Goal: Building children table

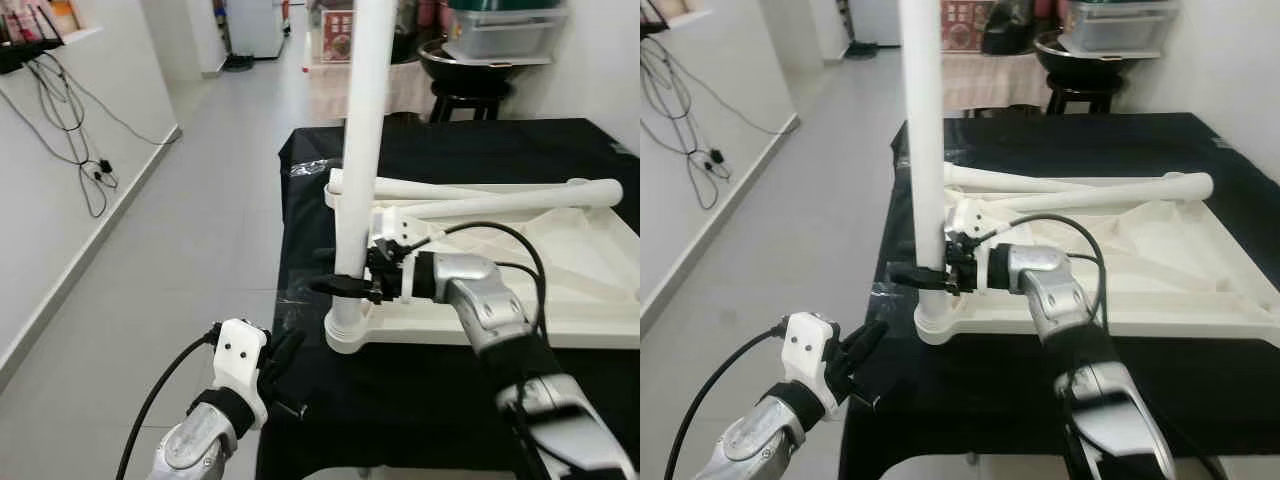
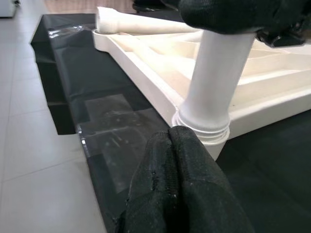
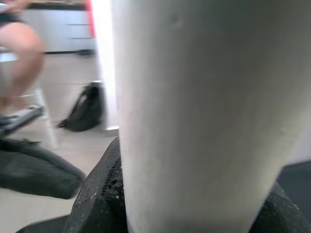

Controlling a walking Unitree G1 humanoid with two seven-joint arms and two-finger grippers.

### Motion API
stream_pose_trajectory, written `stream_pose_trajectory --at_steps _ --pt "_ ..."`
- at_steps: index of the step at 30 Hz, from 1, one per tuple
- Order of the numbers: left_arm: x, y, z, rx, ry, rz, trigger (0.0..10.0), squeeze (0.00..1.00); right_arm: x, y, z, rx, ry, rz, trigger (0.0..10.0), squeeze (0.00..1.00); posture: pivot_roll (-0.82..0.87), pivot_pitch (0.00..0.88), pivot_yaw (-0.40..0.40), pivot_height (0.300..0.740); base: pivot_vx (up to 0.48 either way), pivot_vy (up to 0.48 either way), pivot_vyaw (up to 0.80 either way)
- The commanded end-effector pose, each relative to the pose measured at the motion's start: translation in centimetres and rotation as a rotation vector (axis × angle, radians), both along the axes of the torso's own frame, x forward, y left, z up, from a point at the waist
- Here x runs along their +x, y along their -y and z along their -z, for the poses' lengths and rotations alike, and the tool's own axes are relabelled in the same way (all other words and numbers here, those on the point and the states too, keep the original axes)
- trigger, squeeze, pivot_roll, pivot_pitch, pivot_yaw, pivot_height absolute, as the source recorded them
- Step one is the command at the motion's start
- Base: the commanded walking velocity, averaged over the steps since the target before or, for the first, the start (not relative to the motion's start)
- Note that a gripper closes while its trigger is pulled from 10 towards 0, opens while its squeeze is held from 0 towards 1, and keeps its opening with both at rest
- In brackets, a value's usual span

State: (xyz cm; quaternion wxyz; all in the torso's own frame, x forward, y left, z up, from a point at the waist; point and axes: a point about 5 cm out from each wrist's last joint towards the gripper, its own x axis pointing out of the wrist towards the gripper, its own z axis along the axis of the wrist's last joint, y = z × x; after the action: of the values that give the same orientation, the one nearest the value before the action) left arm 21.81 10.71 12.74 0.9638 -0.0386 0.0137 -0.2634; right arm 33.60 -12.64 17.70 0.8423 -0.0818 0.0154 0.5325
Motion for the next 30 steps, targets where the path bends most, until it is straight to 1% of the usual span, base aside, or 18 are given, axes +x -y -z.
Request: stream_pose_trajectory --at_steps 1,2,3,5,7,8,10,11,14,15,16,18,22,24,25,26,27,30 --pt "-0.3 -0.2 -0.1 0.011 0.000 -0.002 10.0 0.00 -0.3 0.9 4.4 -0.166 -0.090 0.447 0.0 0.00 0.02 0.076 0.000 0.740 0.000 0.000 0.00" --pt "-0.3 -0.4 -0.1 0.011 0.001 -0.004 10.0 0.00 -1.7 0.1 5.0 -0.116 -0.144 0.605 0.0 0.00 0.01 0.089 0.007 0.740 0.000 0.000 0.00" --pt "-0.3 -0.5 -0.2 0.011 0.002 -0.004 10.0 0.00 -3.0 -0.6 5.4 -0.108 -0.170 0.683 0.0 0.00 0.00 0.096 0.013 0.740 0.000 0.000 0.00" --pt "-0.3 -0.5 -0.2 0.011 0.003 -0.005 10.0 0.00 -3.9 -1.1 5.5 -0.097 -0.184 0.697 0.0 0.00 0.00 0.096 0.013 0.740 0.000 0.000 0.00" --pt "-0.3 -0.5 -0.2 0.011 0.003 -0.005 10.0 0.00 -3.9 -1.1 5.5 -0.097 -0.184 0.697 0.0 0.00 0.00 0.096 0.013 0.740 0.000 0.000 0.00" --pt "-0.2 -0.5 -0.2 0.014 0.001 0.000 10.0 0.00 -4.0 -2.2 4.9 -0.132 -0.116 0.682 0.0 0.00 0.00 0.083 0.025 0.740 0.000 0.000 0.00" --pt "-0.1 -0.5 -0.2 0.014 0.000 0.003 10.0 0.00 -3.6 -2.3 4.6 -0.140 -0.095 0.688 0.0 0.00 0.00 0.083 0.025 0.740 0.000 0.000 0.00" --pt "-0.1 -0.5 -0.2 0.015 -0.002 0.009 10.0 0.00 -3.2 -2.5 4.4 -0.151 -0.078 0.687 2.2 0.00 0.01 0.079 0.016 0.740 0.000 0.000 0.00" --pt "-0.1 -0.4 -0.1 0.016 -0.003 0.013 10.0 0.00 -3.0 -2.5 4.4 -0.160 -0.069 0.689 2.2 0.00 0.01 0.079 0.016 0.740 0.000 0.000 0.00" --pt "-0.1 -0.4 -0.2 0.016 -0.003 0.012 10.0 0.00 -3.0 -2.9 4.2 -0.142 -0.077 0.663 10.0 0.00 0.01 0.079 0.014 0.740 0.000 0.000 0.00" --pt "-0.1 -0.4 -0.2 0.015 -0.001 0.006 10.0 0.00 -2.9 -3.5 3.9 -0.097 -0.087 0.614 10.0 1.00 0.01 0.079 0.014 0.740 0.000 0.000 0.00" --pt "0.0 -0.4 -0.2 0.014 0.000 -0.001 10.0 0.00 -2.6 -4.2 2.8 -0.013 -0.092 0.555 10.0 1.00 0.01 0.073 0.018 0.740 0.000 0.000 0.00" --pt "0.0 -0.4 -0.2 0.014 0.000 -0.001 10.0 0.00 -2.5 -4.3 2.3 0.016 -0.088 0.544 10.0 1.00 0.01 0.073 0.018 0.740 0.000 0.000 0.00" --pt "0.1 -0.3 -0.2 0.014 0.000 0.002 10.0 0.00 -2.2 -4.6 1.0 0.069 -0.056 0.469 10.0 1.00 0.01 0.070 0.018 0.740 0.000 0.000 0.00" --pt "0.1 -0.3 -0.2 0.013 -0.001 0.006 10.0 0.00 -1.9 -4.7 -0.3 0.087 -0.016 0.380 10.0 0.16 0.01 0.067 0.020 0.740 0.000 0.000 0.00" --pt "0.1 -0.3 -0.2 0.013 -0.001 0.006 10.0 0.00 -1.9 -4.7 -0.3 0.087 -0.016 0.380 10.0 0.16 0.01 0.067 0.020 0.740 0.000 0.000 0.00" --pt "0.2 -0.2 -0.1 0.011 -0.002 0.010 10.0 0.00 -2.0 -4.8 -1.2 0.058 0.019 0.173 10.0 0.00 0.01 0.061 0.012 0.740 0.000 0.000 0.00" --pt "0.2 -0.1 -0.1 0.010 -0.001 0.010 10.0 0.00 -2.1 -4.7 -1.0 0.034 0.016 0.113 10.0 0.00 0.01 0.061 0.012 0.740 0.000 0.000 0.00"
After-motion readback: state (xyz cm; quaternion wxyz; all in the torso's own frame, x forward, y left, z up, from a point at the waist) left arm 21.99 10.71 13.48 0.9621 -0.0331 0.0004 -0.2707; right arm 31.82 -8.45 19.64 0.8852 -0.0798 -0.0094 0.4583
